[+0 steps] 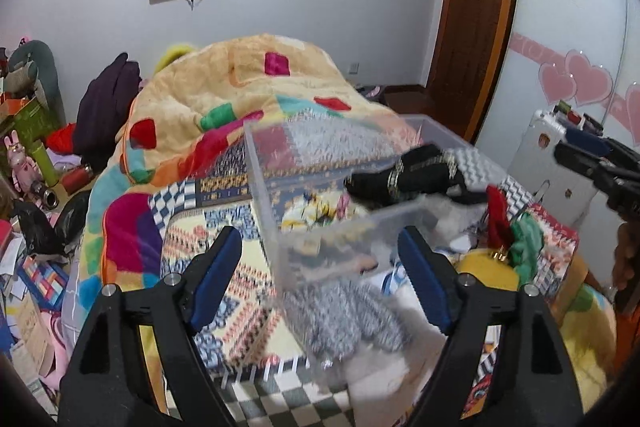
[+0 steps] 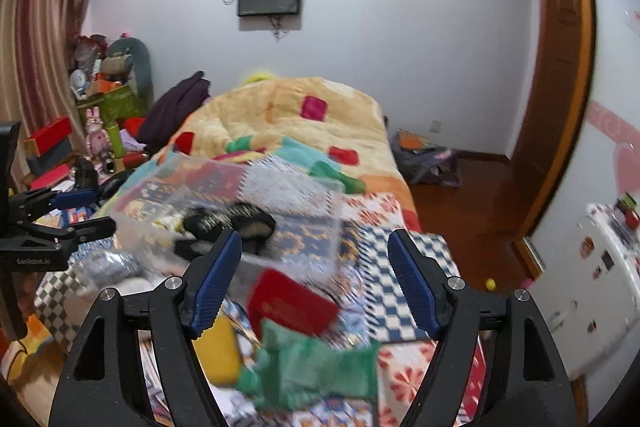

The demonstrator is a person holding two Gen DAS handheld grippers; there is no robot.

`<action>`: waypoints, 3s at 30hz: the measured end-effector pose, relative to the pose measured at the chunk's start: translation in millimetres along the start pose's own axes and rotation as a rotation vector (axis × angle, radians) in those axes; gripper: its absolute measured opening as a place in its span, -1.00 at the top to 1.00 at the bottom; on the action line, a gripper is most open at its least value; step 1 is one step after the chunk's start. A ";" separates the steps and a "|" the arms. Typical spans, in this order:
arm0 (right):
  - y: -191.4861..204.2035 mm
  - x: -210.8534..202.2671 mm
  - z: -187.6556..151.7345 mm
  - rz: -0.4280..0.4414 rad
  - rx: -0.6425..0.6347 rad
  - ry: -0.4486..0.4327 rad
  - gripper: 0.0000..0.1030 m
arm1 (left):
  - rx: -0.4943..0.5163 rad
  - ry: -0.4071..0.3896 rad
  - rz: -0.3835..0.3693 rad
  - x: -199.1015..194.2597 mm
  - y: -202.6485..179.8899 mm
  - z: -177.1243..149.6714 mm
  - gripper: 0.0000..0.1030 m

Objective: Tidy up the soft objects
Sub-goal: 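Grasp the grey mesh bag with the left gripper while the right gripper grasps the green knit cloth, then carry the grey mesh bag into the box with the left gripper while the right drops the green cloth in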

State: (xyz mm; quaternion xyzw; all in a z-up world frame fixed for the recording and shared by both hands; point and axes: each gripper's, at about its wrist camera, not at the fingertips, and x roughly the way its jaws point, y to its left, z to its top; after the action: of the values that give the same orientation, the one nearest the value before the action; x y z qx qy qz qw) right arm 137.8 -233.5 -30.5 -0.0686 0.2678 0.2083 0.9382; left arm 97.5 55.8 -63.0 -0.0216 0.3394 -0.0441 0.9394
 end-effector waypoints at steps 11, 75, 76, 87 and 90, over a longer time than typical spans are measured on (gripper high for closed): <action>-20.1 19.3 -47.9 -0.008 0.087 0.165 -0.42 | -0.067 0.088 -0.043 19.2 5.0 -30.8 -0.40; 52.3 87.7 20.8 0.230 0.001 0.145 0.61 | -0.002 -0.033 -0.084 46.8 -10.9 39.9 0.60; 52.2 91.8 20.1 0.225 -0.002 0.160 0.61 | -0.004 -0.027 -0.085 49.8 -10.5 40.5 0.60; 52.4 101.6 10.9 0.189 -0.030 0.233 0.36 | -0.008 0.046 -0.075 67.0 -8.8 36.3 0.56; 52.1 93.5 12.3 0.180 -0.043 0.213 0.12 | -0.011 0.044 -0.083 61.6 -7.6 35.7 0.43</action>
State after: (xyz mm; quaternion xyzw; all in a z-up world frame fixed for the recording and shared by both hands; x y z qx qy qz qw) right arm 193.2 -150.3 -70.7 -0.0860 0.3665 0.2886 0.8803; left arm 167.1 42.7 -74.2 -0.0401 0.3591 -0.0816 0.9289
